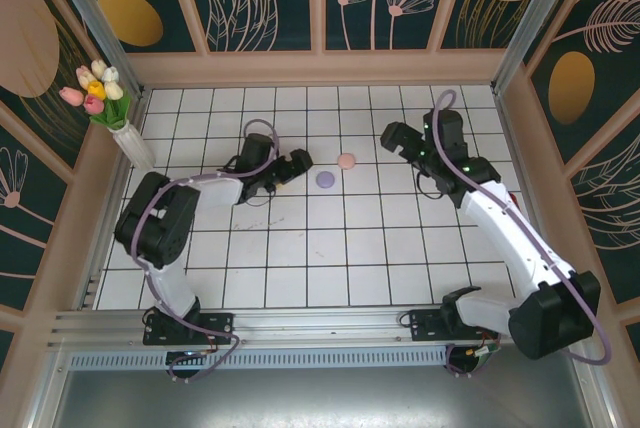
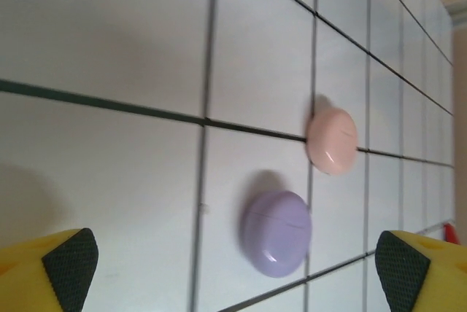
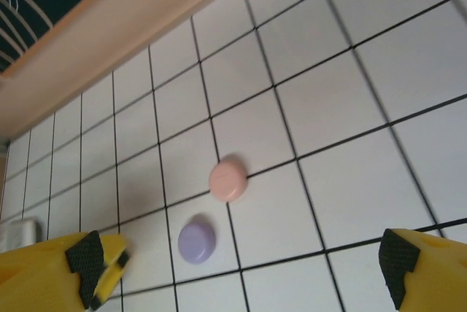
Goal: Insert the wireless bluetooth earbuds into the charging case
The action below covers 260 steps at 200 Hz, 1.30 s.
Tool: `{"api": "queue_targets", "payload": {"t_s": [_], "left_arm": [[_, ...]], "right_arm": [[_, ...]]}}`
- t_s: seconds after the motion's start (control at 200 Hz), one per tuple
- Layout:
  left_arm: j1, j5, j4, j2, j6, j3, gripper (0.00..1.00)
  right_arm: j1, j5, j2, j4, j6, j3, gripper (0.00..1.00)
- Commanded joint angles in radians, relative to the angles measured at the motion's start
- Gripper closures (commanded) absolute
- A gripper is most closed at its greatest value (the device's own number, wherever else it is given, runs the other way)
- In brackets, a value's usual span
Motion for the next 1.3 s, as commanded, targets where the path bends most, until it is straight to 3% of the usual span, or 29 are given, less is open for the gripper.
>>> {"api": "queue_targets", "payload": {"t_s": [0.0, 0.145, 0.255, 0.4, 0.475, 0.641, 0.731, 0.931, 1.006, 1.096, 1.206, 1.296], "left_arm": [[0.027, -0.156, -0.149, -0.15, 0.123, 0.018, 0.02], [0.03, -0.386, -0.159, -0.298, 0.323, 0.02, 0.02], [0.029, -0.531, 0.025, -0.428, 0.506, -0.1, 0.01], [0.031, -0.675, 0.408, -0.586, 0.815, -0.336, 0.01], [0.042, -0.725, 0.512, -0.619, 0.924, -0.402, 0.01], [0.104, -0.732, 0.622, -0.621, 1.02, -0.506, 0.01], [0.147, -0.723, 0.645, -0.597, 0.995, -0.549, 0.01], [0.2, -0.64, 0.884, -0.486, 0.961, -0.666, 0.01], [0.202, -0.629, 0.906, -0.458, 0.997, -0.669, 0.01], [0.237, -0.524, 1.034, -0.476, 1.006, -0.724, 0.01], [0.288, -0.436, 0.992, -0.494, 0.974, -0.718, 0.01], [0.304, -0.363, 0.97, -0.531, 0.963, -0.746, 0.01]], "right_arm": [[-0.033, 0.107, -0.042, -0.018, -0.052, 0.016, 0.01], [-0.064, 0.349, -0.048, 0.044, -0.125, -0.052, 0.01], [-0.093, 0.573, -0.092, 0.294, -0.2, -0.245, 0.01], [-0.181, 0.577, -0.09, 0.632, -0.326, -0.469, 0.01], [-0.22, 0.557, -0.059, 0.815, -0.39, -0.566, 0.01], [-0.271, 0.46, 0.029, 1.16, -0.506, -0.716, 0.01], [-0.291, 0.405, 0.078, 1.273, -0.531, -0.759, 0.01], [-0.303, 0.264, 0.173, 1.547, -0.606, -0.854, 0.01], [-0.314, 0.176, 0.179, 1.55, -0.613, -0.85, 0.01], [-0.324, 0.101, 0.227, 1.666, -0.611, -0.885, 0.01], [-0.319, 0.073, 0.368, 1.898, -0.629, -0.936, 0.01], [-0.324, 0.034, 0.359, 1.752, -0.632, -0.87, 0.01]]}}
